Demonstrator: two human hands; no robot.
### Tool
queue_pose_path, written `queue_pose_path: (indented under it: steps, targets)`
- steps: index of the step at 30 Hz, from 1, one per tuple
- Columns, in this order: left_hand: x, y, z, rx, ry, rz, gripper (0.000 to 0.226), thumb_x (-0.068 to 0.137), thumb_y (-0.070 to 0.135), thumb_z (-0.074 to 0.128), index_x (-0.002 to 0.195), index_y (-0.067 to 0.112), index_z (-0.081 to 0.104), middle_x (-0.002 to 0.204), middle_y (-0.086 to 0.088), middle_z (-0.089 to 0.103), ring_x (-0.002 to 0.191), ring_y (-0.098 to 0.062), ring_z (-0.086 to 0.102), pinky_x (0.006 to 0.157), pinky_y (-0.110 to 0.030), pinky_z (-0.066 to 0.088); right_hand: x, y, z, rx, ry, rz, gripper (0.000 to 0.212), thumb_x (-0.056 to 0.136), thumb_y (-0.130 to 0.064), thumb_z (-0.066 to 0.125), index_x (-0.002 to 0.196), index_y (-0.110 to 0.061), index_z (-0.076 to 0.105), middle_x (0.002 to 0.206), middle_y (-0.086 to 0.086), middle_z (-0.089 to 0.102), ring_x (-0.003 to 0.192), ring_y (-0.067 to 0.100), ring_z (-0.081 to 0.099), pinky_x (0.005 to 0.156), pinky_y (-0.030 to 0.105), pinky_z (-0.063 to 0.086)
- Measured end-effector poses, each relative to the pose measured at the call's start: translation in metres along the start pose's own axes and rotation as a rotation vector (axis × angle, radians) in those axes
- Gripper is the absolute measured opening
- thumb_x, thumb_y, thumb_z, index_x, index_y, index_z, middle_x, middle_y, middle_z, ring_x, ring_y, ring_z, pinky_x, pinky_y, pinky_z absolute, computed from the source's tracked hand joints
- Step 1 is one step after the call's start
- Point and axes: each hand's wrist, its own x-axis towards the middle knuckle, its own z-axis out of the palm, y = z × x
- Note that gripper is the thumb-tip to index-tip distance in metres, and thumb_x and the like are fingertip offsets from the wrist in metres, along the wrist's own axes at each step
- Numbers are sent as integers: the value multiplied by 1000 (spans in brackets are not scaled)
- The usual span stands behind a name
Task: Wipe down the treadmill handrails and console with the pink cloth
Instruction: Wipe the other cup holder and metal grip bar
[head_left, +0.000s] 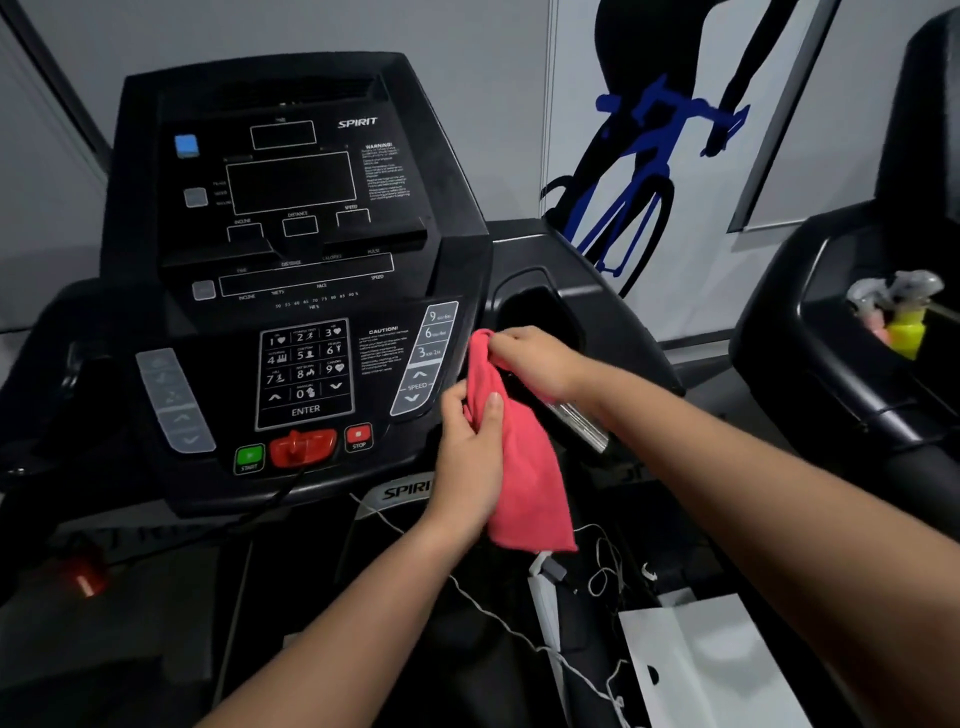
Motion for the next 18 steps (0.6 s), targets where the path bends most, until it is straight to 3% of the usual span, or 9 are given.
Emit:
queue_pose_path:
  steps: [2,5,7,9,11,13,15,18]
  targets:
    - [0,9,17,48,98,60,10,99,19,47,102,27,42,105,6,57,94,-1,56,84,-13,45,-4,13,3,-71,76,-68,31,97,-28,39,68,-20,43,67,-5,48,60,7,44,62,29,36]
    - [3,10,35,114,214,160,19,99,14,44,118,15,43,122,-5,55,109,-13,54,93,-21,43,-10,26,4,-127,68,-145,38,98,-40,29,94,-9,51,87,6,56,80,20,55,80,38,43]
    - [6,8,40,201,272,214,28,99,16,44,127,10,45,124,-4,50,106,-9,48,92,-18,39,-11,26,1,-117,25,-171,50,97,-38,23,104,2,52,95,13,54,85,26,52,84,40,44]
    - [11,9,42,322,316,194,33,99,24,45,130,12,48,116,1,41,99,-8,43,83,-10,32,-6,24,-6,-29,-56,-124,38,100,-30,24,91,-4,51,89,11,52,81,21,48,81,33,40]
    - [20,10,39,479,342,241,33,96,34,48,122,14,55,106,1,39,99,-16,45,85,-19,34,-2,22,-13,122,-108,5,44,103,-29,24,72,-12,49,74,3,53,68,13,48,69,25,40]
    - [32,9,36,595,357,307,28,94,35,51,106,12,60,99,0,38,97,-17,41,90,-24,32,5,25,-17,253,-161,137,44,102,-30,24,69,-18,52,67,-4,52,61,5,46,56,15,41]
    - [43,5,32,543,359,262,26,94,35,48,89,12,59,95,0,40,95,-20,43,91,-27,33,7,21,-21,284,-237,190,40,101,-32,26,79,-18,57,72,-5,56,65,5,51,55,15,42]
    - [47,1,33,326,376,110,23,100,23,39,87,12,54,99,-2,47,99,-20,47,98,-35,35,10,18,-20,335,-283,196,36,101,-30,30,79,-19,56,73,0,57,66,13,53,61,25,42]
